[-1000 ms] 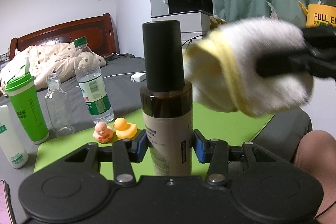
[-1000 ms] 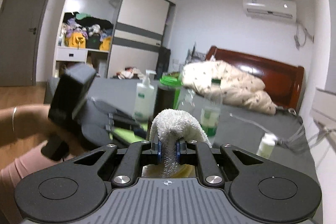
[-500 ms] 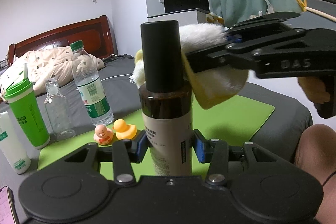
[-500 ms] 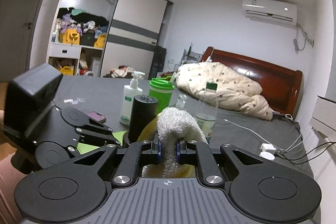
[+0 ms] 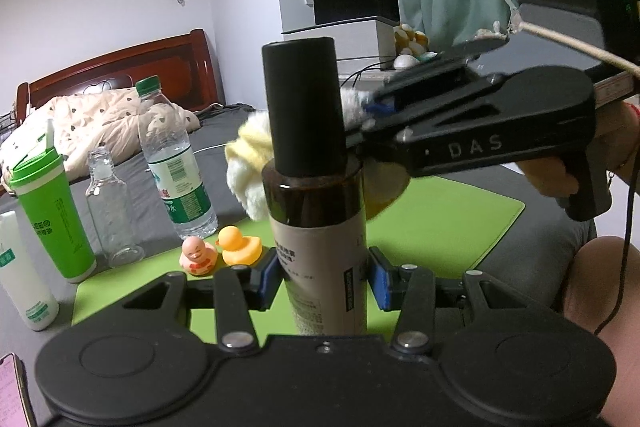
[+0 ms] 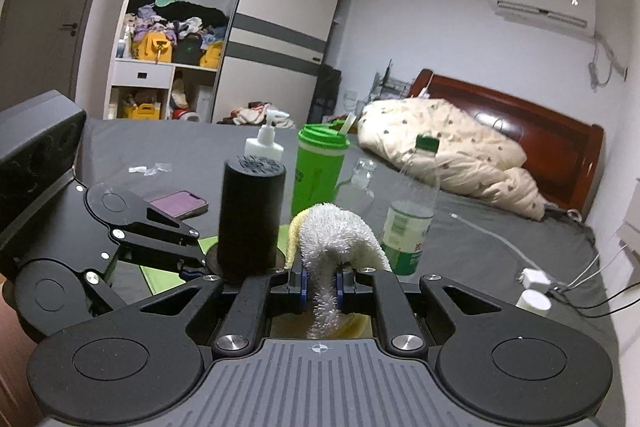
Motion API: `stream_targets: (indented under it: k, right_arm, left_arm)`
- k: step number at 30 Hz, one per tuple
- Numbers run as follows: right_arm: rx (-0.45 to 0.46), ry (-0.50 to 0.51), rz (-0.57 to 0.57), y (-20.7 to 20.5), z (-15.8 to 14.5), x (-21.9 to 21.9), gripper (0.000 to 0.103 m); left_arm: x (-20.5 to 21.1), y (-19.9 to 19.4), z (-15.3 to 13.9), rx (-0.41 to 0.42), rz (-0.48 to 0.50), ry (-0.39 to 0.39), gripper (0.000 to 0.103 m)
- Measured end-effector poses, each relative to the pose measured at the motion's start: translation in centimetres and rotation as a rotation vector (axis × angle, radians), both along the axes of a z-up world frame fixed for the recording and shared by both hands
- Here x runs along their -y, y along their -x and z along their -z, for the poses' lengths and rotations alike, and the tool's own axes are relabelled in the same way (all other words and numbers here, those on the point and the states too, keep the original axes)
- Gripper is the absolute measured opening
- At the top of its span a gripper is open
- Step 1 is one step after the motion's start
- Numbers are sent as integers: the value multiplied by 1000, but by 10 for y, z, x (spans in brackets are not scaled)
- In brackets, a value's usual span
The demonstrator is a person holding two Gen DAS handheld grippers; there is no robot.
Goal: Clean container
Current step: 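Wipe around the bottle's shoulder with the towel in the right gripper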
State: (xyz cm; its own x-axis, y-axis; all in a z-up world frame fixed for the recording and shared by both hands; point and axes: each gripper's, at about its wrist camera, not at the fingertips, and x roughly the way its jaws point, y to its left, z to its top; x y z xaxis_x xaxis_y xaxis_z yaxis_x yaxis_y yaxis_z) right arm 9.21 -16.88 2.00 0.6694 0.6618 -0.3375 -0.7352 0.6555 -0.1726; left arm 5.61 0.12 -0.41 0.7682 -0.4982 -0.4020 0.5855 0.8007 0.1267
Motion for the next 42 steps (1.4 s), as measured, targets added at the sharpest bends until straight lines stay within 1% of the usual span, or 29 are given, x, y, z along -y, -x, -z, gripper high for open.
stream_targets:
  k: [3, 8, 13, 19, 23, 27, 31, 33, 35, 38, 40, 42]
  right_arm:
    - [-57, -20, -29, -11, 7, 5, 13]
    - [-112, -41, -76, -19, 18, 15, 13]
    - [-155, -44, -113, -24, 26, 24, 13]
    - [-176, -25, -85, -32, 36, 29, 13]
    - [-192, -64, -39, -37, 40, 37, 13]
    - [-161, -113, 5, -26, 29, 52, 13]
    - [-77, -120, 40, 1, 13, 67, 13]
    - [-18, -95, 61, 17, 8, 69, 13]
    - [55, -41, 83, 35, 5, 65, 13]
    - [146, 35, 86, 57, 7, 51, 13]
    - [169, 55, 69, 67, 8, 41, 13]
    - [173, 61, 35, 76, 8, 31, 13]
  left_arm:
    - [-1, -1, 0, -6, 4, 3, 44]
    - [2, 0, 4, -13, 17, -26, 44]
    - [4, -1, 8, -20, 15, -36, 44]
    - [3, -3, 6, -34, 6, -20, 44]
    - [1, 0, 6, -37, -3, -6, 44]
    - [-1, -3, 5, -40, -17, 4, 43]
    - [-4, -3, 4, -36, -36, -2, 43]
    - [-7, -4, 2, -40, -45, 2, 43]
    - [-10, -6, 1, -50, -52, 10, 43]
    - [-12, -9, -1, -63, -59, 5, 43]
    - [-13, -11, -2, -70, -64, -6, 43]
    - [-14, -12, -3, -75, -63, -11, 43]
